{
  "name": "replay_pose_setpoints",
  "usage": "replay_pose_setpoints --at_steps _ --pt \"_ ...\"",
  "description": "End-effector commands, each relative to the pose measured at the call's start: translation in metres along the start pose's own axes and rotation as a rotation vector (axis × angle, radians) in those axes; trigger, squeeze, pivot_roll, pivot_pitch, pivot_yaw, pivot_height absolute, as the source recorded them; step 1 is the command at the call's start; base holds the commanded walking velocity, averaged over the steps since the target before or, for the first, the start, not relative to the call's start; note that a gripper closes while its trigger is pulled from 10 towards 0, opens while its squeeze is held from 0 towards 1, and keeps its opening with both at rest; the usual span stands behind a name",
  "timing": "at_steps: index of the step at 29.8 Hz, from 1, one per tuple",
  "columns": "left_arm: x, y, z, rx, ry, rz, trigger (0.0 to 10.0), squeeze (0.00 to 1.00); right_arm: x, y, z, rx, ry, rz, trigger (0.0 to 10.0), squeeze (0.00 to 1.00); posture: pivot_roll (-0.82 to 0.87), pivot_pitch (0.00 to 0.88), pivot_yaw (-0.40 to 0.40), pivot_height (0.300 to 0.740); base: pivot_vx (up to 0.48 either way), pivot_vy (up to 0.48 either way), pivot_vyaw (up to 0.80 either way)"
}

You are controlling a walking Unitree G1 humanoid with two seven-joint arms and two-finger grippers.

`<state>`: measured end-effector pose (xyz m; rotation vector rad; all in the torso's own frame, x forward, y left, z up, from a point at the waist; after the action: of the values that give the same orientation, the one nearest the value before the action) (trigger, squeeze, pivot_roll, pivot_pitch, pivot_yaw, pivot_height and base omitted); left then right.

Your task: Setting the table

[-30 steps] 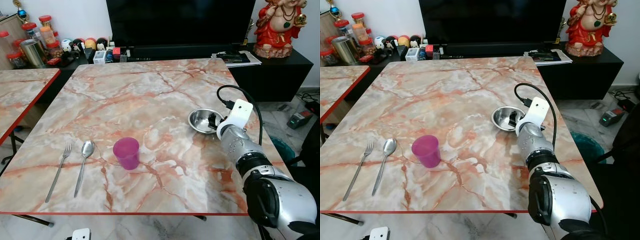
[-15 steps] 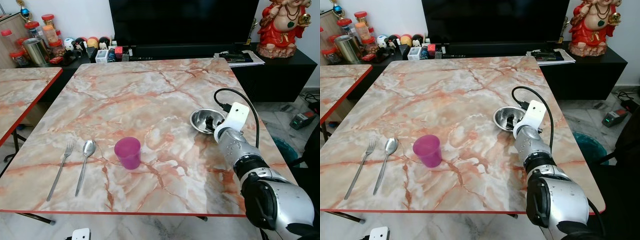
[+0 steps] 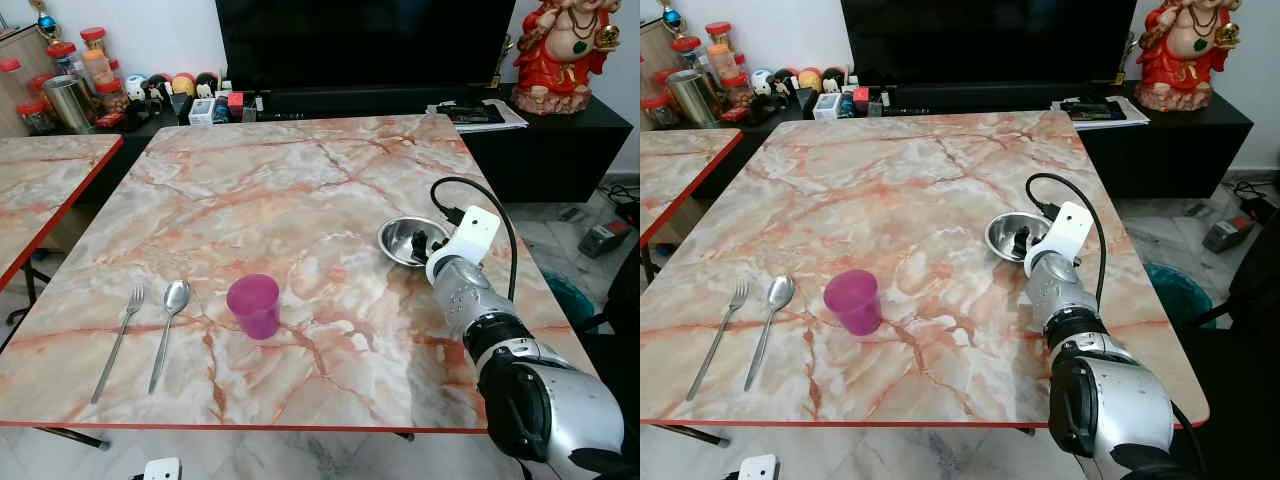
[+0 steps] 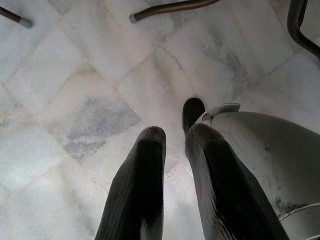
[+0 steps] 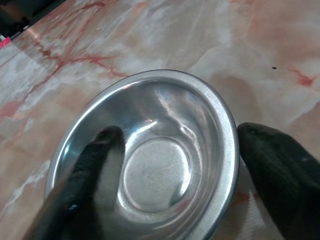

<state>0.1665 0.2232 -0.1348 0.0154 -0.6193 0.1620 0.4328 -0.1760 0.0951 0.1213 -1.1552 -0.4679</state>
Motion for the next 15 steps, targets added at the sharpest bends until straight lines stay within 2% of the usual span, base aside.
replay_pose_setpoints --at_steps 1,15 --pt "0.0015 0.0063 0.0012 0.005 -0.006 -0.022 10.0 0.00 0.0025 0.0040 0.0004 0.012 -0.012 -0.019 0.0 0.00 0.05 0.045 0.051 0.728 0.000 0.000 0.00" --pt "-0.0022 0.0064 0.0022 0.001 0.002 -0.026 10.0 0.00 -0.0008 0.0014 0.0004 0.002 -0.005 -0.022 0.0 0.00 0.05 0.053 0.053 0.728 0.000 0.000 0.00"
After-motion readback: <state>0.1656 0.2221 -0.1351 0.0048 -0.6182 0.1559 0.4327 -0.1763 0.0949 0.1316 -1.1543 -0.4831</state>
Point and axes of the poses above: a point about 5 cm out from each wrist's last joint towards the gripper, its own z axis pointing back from the gripper into the wrist, its own x axis along the axis of the wrist's last joint, y = z × x, the point moved 5 cm from there along -z, pointing out of the wrist towards the gripper
